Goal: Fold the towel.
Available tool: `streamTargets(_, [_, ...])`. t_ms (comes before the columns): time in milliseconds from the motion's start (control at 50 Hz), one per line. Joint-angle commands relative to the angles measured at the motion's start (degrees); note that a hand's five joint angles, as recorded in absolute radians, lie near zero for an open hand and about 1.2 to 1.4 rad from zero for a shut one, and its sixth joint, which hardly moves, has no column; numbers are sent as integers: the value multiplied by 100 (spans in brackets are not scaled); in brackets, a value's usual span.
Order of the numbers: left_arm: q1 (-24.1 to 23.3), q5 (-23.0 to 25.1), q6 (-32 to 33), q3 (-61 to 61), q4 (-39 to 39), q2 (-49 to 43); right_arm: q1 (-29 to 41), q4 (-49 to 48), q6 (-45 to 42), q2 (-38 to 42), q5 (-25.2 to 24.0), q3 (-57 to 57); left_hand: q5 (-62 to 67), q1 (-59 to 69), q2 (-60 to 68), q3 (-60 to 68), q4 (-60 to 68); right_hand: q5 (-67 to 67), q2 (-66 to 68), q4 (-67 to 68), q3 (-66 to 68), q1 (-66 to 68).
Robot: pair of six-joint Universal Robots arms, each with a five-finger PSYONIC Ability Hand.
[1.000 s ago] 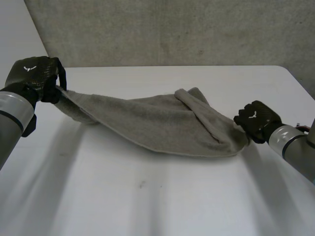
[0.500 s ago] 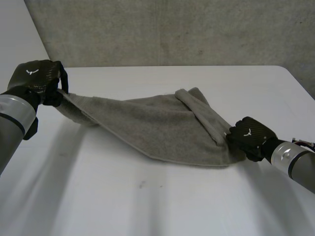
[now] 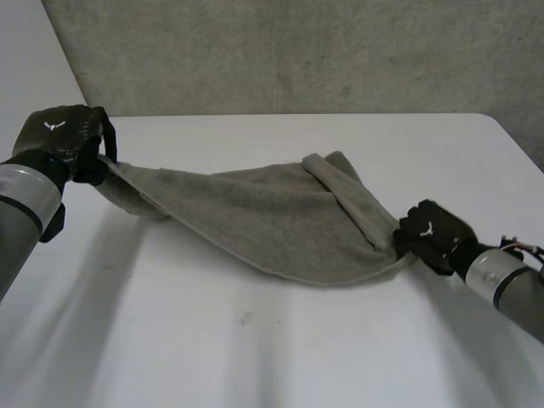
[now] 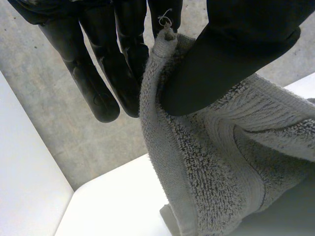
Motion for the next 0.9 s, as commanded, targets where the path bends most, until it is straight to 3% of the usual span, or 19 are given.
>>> streamTargets(20, [-12,4,42,60,-50,103,-90,966,1597,-1158,202,-615,1098,1244,1032,1039,1024,1532,1379,1324,1363,2520])
streamTargets(100, [-3,-5,51,200,-242,392,-203,1789,2815,-1963,438,-1342,1098,1244,1032,1039,1024,1532,1379,1324,1363,2520])
streamTargets(200, [5,-5,51,455,-760,683,-484,3150,3301,-2668,807,-2334,1098,1244,1032,1039,1024,1532,1379,1324,1363,2520])
streamTargets(340, [-3,39,288,772,-1931,929,-810,5123,3249,-2740,1019,-3331,1098,1244,1032,1039,1024,1532,1379,1324,1363,2520])
streamTargets(380, [5,196,777,755,-2386,921,-784,5762,3014,-2539,1002,-3331,1098,1244,1032,1039,1024,1532,1379,1324,1363,2520])
streamTargets(460, [5,320,1279,615,-2537,816,-758,6150,2479,-2188,1089,-3139,1098,1244,1032,1039,1024,1532,1379,1324,1363,2520])
streamTargets(560, [-3,346,1808,385,-2537,261,-608,6213,2019,-1843,1318,-2865,1098,1244,1032,1039,1024,1532,1379,1324,1363,2520])
streamTargets(600, [5,276,2027,446,-2537,-359,-328,6178,2010,-1503,1607,-2891,1098,1244,1032,1039,1024,1532,1379,1324,1363,2520])
streamTargets(720, [-74,285,2160,965,-2528,-1241,157,5879,2010,-877,2083,-3243,1098,1244,1032,1039,1024,1532,1379,1324,1363,2520])
streamTargets(820, [-222,206,2011,2753,-2520,-2233,683,4880,2106,-105,2714,-4241,1098,1244,1032,1039,1024,1532,1379,1324,1363,2520])
streamTargets(900, [-372,5,1766,4114,-2511,-2585,911,4151,2378,72,2995,-5084,1098,1244,1032,1039,1024,1532,1379,1324,1363,2520])
